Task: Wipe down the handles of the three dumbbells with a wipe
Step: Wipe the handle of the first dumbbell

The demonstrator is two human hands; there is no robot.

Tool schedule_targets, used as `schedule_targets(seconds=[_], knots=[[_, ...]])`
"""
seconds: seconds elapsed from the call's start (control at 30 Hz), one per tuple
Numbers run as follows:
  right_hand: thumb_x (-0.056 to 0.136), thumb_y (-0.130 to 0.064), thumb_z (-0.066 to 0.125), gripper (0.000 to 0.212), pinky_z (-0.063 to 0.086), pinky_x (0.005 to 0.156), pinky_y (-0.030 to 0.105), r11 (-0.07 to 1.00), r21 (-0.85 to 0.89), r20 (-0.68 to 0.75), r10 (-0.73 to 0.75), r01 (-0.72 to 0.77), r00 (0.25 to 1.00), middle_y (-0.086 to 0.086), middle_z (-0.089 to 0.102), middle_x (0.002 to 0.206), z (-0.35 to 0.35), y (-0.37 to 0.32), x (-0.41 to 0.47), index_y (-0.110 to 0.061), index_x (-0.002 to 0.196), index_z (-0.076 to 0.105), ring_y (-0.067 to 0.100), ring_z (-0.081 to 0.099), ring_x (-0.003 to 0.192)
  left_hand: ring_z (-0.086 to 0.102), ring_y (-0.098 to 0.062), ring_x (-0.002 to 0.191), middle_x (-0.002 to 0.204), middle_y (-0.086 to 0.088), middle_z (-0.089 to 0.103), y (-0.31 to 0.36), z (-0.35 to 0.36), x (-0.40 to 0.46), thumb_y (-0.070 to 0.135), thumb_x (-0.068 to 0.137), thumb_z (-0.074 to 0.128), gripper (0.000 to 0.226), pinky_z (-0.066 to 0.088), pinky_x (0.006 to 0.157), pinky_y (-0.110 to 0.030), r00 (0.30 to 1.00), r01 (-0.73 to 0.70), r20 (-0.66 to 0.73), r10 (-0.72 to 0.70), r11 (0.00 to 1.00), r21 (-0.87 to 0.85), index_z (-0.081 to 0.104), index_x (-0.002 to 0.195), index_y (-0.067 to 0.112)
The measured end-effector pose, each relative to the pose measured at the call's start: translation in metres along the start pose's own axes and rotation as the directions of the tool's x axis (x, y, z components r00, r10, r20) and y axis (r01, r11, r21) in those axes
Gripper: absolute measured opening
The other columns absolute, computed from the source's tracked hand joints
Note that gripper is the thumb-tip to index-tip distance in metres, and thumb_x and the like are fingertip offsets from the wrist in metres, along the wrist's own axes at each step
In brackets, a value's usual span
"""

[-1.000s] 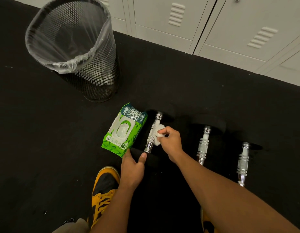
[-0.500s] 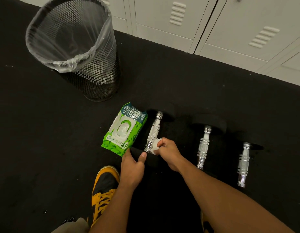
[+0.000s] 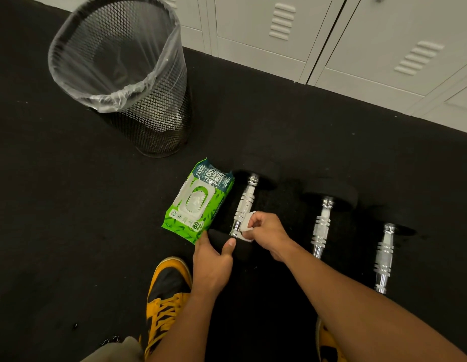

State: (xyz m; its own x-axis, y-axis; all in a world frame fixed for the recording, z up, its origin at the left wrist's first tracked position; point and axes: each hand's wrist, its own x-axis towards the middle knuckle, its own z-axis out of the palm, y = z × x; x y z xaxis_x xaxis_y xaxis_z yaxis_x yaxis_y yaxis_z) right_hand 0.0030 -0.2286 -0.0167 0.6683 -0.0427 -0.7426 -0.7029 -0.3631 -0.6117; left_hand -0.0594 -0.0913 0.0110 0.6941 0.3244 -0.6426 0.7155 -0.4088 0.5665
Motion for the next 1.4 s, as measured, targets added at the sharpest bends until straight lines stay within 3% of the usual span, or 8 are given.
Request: schedule_targets(seconds=[0.23, 0.37, 0.47, 0.57, 0.7, 0.77, 0.87, 1.4], knots=[[0.075, 0.000, 0.076, 0.031, 0.034, 0.047, 0.001, 0.972, -0.198, -0.028, -0.133, 0.125, 0.991, -0.013, 0.057, 0.066, -0.001, -0.012, -0.015, -0.026, 0.066, 0.062, -0.004, 0.053, 0.063, 0.055, -0.025, 0.119, 0.137, -0.012, 0.054, 0.000, -0.001, -0.004, 0.050, 0.083, 0.069, 0.087, 0.043, 0.104, -0.041, 1.000, 0.011, -0.022, -0.010, 0.999, 0.031, 0.031, 0.151, 0.010], [0.078, -0.003, 0.075, 0.027, 0.036, 0.054, 0.001, 0.970, -0.170, -0.101, -0.195, 0.176, 0.976, -0.013, 0.060, 0.070, 0.003, -0.009, -0.024, -0.027, 0.071, 0.064, -0.003, 0.056, 0.067, 0.045, -0.026, 0.132, 0.143, -0.011, 0.048, -0.001, -0.001, -0.005, 0.048, 0.083, 0.072, 0.089, 0.036, 0.109, -0.037, 0.999, -0.005, -0.035, 0.006, 1.000, 0.026, 0.031, 0.151, 0.008], [0.080, -0.002, 0.071, 0.022, 0.041, 0.070, 0.003, 0.903, -0.240, -0.111, -0.391, 0.357, 0.914, -0.008, 0.063, 0.089, 0.008, -0.008, -0.027, -0.024, 0.080, 0.068, 0.007, 0.061, 0.084, 0.036, -0.027, 0.140, 0.150, -0.011, 0.041, -0.002, 0.000, -0.005, 0.051, 0.081, 0.072, 0.092, 0.032, 0.114, -0.041, 0.999, -0.017, -0.034, 0.018, 0.999, 0.034, 0.030, 0.151, 0.009], [0.083, 0.000, 0.068, 0.024, 0.046, 0.090, 0.020, 0.681, -0.439, 0.156, -0.585, 0.587, 0.796, -0.001, 0.063, 0.105, 0.008, -0.014, -0.017, -0.017, 0.099, 0.074, 0.014, 0.060, 0.100, 0.034, -0.028, 0.141, 0.152, -0.011, 0.039, -0.003, 0.002, -0.007, 0.052, 0.080, 0.073, 0.094, 0.031, 0.115, -0.043, 0.999, -0.033, -0.033, 0.034, 0.999, 0.037, 0.029, 0.151, 0.008], [0.093, -0.014, 0.059, 0.025, 0.044, 0.095, 0.037, 0.255, -0.655, 0.590, -0.415, 0.711, 0.693, 0.005, 0.065, 0.112, 0.000, -0.036, 0.002, -0.019, 0.113, 0.072, 0.027, 0.053, 0.104, 0.041, -0.027, 0.136, 0.149, -0.010, 0.044, -0.004, 0.004, -0.009, 0.060, 0.075, 0.072, 0.098, 0.037, 0.110, -0.048, 0.998, -0.046, -0.029, 0.047, 0.997, 0.058, 0.030, 0.150, 0.012], [0.093, -0.012, 0.055, 0.028, 0.042, 0.084, 0.036, -0.001, -0.701, 0.675, -0.324, 0.713, 0.663, 0.007, 0.066, 0.109, -0.002, -0.047, 0.002, -0.020, 0.116, 0.069, 0.032, 0.052, 0.102, 0.041, -0.027, 0.136, 0.150, -0.010, 0.043, -0.003, 0.004, -0.009, 0.061, 0.076, 0.071, 0.099, 0.037, 0.111, -0.048, 0.998, -0.050, -0.032, 0.052, 0.996, 0.067, 0.029, 0.151, 0.012], [0.096, -0.013, 0.050, 0.030, 0.034, 0.075, 0.035, -0.169, -0.774, 0.629, -0.318, 0.610, 0.710, 0.009, 0.066, 0.114, 0.002, -0.058, -0.002, -0.015, 0.121, 0.066, 0.032, 0.050, 0.107, 0.038, -0.026, 0.139, 0.152, -0.009, 0.040, -0.004, 0.003, -0.009, 0.059, 0.078, 0.071, 0.098, 0.035, 0.113, -0.047, 0.998, -0.053, -0.024, 0.054, 0.997, 0.062, 0.027, 0.152, 0.011], [0.088, -0.007, 0.061, 0.049, 0.048, 0.088, 0.040, 0.111, -0.906, 0.282, -0.560, 0.408, 0.779, 0.001, 0.060, 0.130, -0.029, -0.066, 0.018, -0.023, 0.133, 0.054, 0.026, 0.060, 0.109, 0.044, -0.028, 0.134, 0.147, -0.009, 0.045, -0.007, 0.003, -0.005, 0.060, 0.079, 0.069, 0.097, 0.038, 0.110, -0.048, 0.999, -0.036, -0.018, 0.037, 0.999, 0.033, 0.027, 0.152, 0.012]])
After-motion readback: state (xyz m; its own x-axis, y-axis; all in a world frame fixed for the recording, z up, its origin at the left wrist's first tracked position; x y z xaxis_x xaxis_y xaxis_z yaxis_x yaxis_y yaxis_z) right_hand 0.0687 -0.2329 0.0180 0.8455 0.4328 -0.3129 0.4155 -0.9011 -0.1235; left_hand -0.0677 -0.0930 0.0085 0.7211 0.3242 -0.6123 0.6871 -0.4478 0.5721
